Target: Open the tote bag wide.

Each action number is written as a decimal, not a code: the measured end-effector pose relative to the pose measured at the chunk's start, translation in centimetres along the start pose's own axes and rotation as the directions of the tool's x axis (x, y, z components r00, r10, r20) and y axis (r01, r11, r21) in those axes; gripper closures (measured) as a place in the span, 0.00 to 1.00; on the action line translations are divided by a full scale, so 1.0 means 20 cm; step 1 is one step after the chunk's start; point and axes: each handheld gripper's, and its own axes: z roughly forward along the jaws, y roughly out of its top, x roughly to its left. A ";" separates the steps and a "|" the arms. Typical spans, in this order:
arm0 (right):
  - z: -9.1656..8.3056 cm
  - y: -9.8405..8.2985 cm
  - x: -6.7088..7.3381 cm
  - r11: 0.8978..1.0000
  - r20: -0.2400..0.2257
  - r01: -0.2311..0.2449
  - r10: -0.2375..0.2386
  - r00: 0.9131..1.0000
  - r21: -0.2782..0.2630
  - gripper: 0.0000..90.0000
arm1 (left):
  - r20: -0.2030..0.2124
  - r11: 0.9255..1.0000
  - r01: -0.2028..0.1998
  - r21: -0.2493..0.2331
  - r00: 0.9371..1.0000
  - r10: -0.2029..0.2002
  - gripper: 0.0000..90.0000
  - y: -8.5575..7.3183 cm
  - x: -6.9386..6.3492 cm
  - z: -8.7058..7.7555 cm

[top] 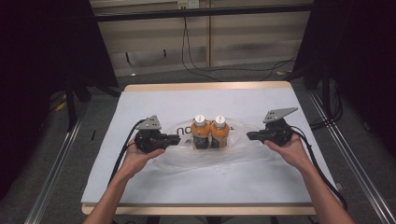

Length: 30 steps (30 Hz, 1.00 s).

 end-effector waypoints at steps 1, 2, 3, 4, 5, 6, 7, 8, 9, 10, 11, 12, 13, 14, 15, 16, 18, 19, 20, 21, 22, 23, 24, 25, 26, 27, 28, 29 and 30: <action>0.00 0.01 0.01 1.000 -0.002 -0.002 0.002 1.000 -0.009 1.00 | 0.003 1.000 -0.010 0.002 1.000 0.010 0.92 0.01 -0.02 0.02; 0.00 0.02 0.01 1.000 -0.007 0.002 -0.002 1.000 -0.009 1.00 | 0.006 1.000 -0.017 0.003 1.000 0.017 0.92 0.01 -0.03 0.03; 0.01 0.03 0.02 1.000 -0.006 0.007 -0.007 1.000 -0.008 1.00 | 0.012 1.000 -0.016 0.002 1.000 0.016 0.92 0.02 -0.05 0.05; 0.01 0.03 0.02 1.000 -0.008 0.009 -0.009 1.000 -0.010 1.00 | 0.022 1.000 -0.019 -0.001 1.000 0.019 0.93 0.02 -0.06 0.07; 0.02 0.04 0.03 1.000 -0.012 0.011 -0.011 1.000 -0.013 1.00 | 0.028 1.000 -0.029 0.001 0.999 0.029 0.94 0.03 -0.07 0.09; 0.02 0.05 0.03 1.000 -0.018 0.015 -0.015 1.000 -0.013 1.00 | 0.032 0.999 -0.038 0.011 0.999 0.037 0.95 0.03 -0.08 0.10; 0.03 0.06 0.03 1.000 -0.020 0.015 -0.015 1.000 -0.012 1.00 | 0.033 0.999 -0.038 0.014 0.999 0.037 0.97 0.04 -0.09 0.12; 0.04 0.07 0.03 1.000 -0.023 0.018 -0.019 1.000 -0.010 1.00 | 0.036 0.999 -0.047 0.021 0.998 0.046 0.97 0.05 -0.10 0.14; 0.06 0.08 0.04 1.000 -0.026 0.023 -0.023 0.999 -0.008 1.00 | 0.042 0.999 -0.042 0.017 0.998 0.042 0.98 0.05 -0.11 0.15; 0.07 0.09 0.04 1.000 -0.028 0.025 -0.025 0.999 -0.002 1.00 | 0.049 0.999 -0.040 0.012 0.998 0.039 1.00 0.06 -0.12 0.17; 0.09 0.10 0.04 1.000 -0.033 0.028 -0.028 0.999 0.001 1.00 | 0.054 0.999 -0.043 0.010 0.998 0.043 1.00 0.07 -0.12 0.18; 0.10 0.11 0.04 1.000 -0.038 0.031 -0.031 0.999 -0.001 1.00 | 0.061 0.999 -0.042 0.008 0.997 0.041 1.00 0.07 -0.13 0.20; 0.12 0.12 0.04 1.000 -0.039 0.031 -0.031 0.999 0.002 1.00 | 0.066 0.998 -0.054 0.011 0.996 0.053 1.00 0.08 -0.14 0.21; 0.13 0.13 0.04 0.999 -0.042 0.035 -0.035 0.999 0.008 1.00 | 0.067 0.999 -0.051 0.011 0.996 0.051 1.00 0.09 -0.15 0.23; 0.15 0.14 0.03 0.999 -0.041 0.038 -0.037 0.998 0.011 1.00 | 0.066 0.999 -0.054 0.010 0.996 0.053 1.00 0.09 -0.16 0.24; 0.16 0.15 0.03 0.999 -0.048 0.033 -0.032 0.998 0.011 1.00 | 0.073 0.998 -0.058 0.014 0.996 0.057 1.00 0.10 -0.17 0.26; 0.18 0.17 0.01 1.000 -0.057 0.023 -0.022 0.998 0.004 1.00 | 0.074 0.998 -0.058 0.008 0.996 0.057 1.00 0.11 -0.18 0.30; 0.19 0.18 0.01 1.000 -0.055 0.023 -0.023 0.998 0.003 1.00 | 0.078 0.998 -0.058 0.008 0.995 0.057 1.00 0.11 -0.18 0.32; 0.21 0.19 0.00 1.000 -0.061 0.027 -0.026 0.998 0.007 1.00 | 0.087 0.999 -0.047 0.000 0.995 0.047 1.00 0.11 -0.19 0.34; 0.22 0.20 0.00 1.000 -0.065 0.028 -0.027 0.998 0.012 1.00 | 0.084 0.998 -0.056 0.012 0.995 0.055 1.00 0.12 -0.19 0.36; 0.23 0.20 0.00 0.999 -0.069 0.030 -0.029 0.997 0.018 1.00 | 0.080 0.998 -0.063 0.010 0.995 0.062 1.00 0.12 -0.20 0.38; 0.24 0.21 0.00 0.999 -0.070 0.038 -0.036 0.997 0.027 1.00 | 0.083 0.999 -0.053 0.012 0.995 0.052 1.00 0.12 -0.21 0.40; 0.26 0.21 0.00 0.998 -0.067 0.040 -0.037 0.997 0.041 1.00 | 0.078 0.998 -0.058 0.014 0.995 0.057 1.00 0.12 -0.21 0.41; 0.27 0.21 0.00 0.998 -0.075 0.038 -0.035 0.997 0.041 1.00 | 0.067 0.997 -0.069 0.025 0.995 0.068 1.00 0.11 -0.22 0.42; 0.28 0.21 0.00 0.999 -0.078 0.031 -0.027 0.997 0.044 1.00 | 0.075 0.998 -0.061 0.017 0.995 0.059 1.00 0.10 -0.22 0.43; 0.29 0.20 0.00 0.998 -0.080 0.030 -0.026 0.996 0.048 1.00 | 0.071 0.997 -0.065 0.029 0.995 0.063 1.00 0.10 -0.23 0.44; 0.30 0.20 0.00 0.998 -0.075 0.031 -0.027 0.997 0.058 1.00 | 0.061 0.996 -0.072 0.047 0.996 0.069 1.00 0.09 -0.23 0.44; 0.32 0.19 0.00 0.998 -0.081 0.031 -0.025 0.996 0.062 1.00 | 0.069 0.997 -0.066 0.042 0.996 0.063 1.00 0.08 -0.23 0.45; 0.33 0.19 0.00 0.998 -0.086 0.027 -0.021 0.996 0.065 1.00 | 0.066 0.997 -0.063 0.045 0.996 0.060 1.00 0.07 -0.23 0.46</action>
